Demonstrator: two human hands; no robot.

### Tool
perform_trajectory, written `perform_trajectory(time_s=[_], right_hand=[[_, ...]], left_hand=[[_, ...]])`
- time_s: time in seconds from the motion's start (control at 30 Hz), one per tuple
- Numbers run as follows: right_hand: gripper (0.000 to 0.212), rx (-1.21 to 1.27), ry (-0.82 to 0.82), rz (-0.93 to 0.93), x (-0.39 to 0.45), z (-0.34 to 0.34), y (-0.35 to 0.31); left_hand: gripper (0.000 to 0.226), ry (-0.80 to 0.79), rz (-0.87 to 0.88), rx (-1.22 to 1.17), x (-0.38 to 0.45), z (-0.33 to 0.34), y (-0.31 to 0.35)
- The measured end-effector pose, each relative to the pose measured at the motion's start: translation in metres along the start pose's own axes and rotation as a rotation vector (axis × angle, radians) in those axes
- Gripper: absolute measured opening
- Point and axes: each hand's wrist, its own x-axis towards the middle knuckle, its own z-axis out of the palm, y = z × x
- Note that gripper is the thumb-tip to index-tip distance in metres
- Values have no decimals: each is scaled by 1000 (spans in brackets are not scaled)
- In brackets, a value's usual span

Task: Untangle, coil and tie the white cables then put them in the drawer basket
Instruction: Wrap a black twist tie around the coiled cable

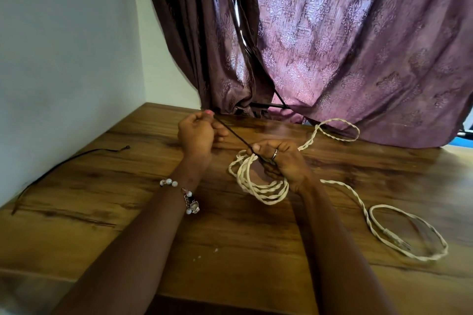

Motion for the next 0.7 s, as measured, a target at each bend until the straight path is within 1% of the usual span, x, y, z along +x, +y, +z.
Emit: perform_trajectory(time_s=[0.07,0.13,0.17,0.2,0.3,0.33,0.37,0.4,0.5,0.6,0.63,0.7], right_hand=[[16,9,3,-4,0,0,0],[16,27,18,-4,1,-1,1],[16,39,31,-6,2,-2,1],[17,60,50,-7,2,-3,2],[13,143,124,-4,1,-4,4],[14,175,144,0,1,-3,4],[21,203,161,8,2,-3,4],[27,231,172,21,2,-3,3],[36,289,170,76,4,-2,0],[32,274,157,78,5,-1,0],[29,248,157,67,6,-1,0],[18,157,169,18,6,-1,0]], left_hand=[[17,35,-70,-124,5,-1,-2],[9,-26,-128,-211,3,-1,-4],[7,-98,-157,-227,1,0,-5],[11,-185,-181,-203,-1,1,-6],[23,-494,-185,13,-15,7,-9],[23,-581,-142,68,-21,10,-11],[22,-644,-62,121,-25,13,-15],[20,-670,49,182,-27,16,-19],[19,-603,381,380,-25,17,-26],[26,-570,651,606,-18,10,-25],[27,-574,708,655,-17,8,-24],[26,-566,723,675,-18,8,-22]])
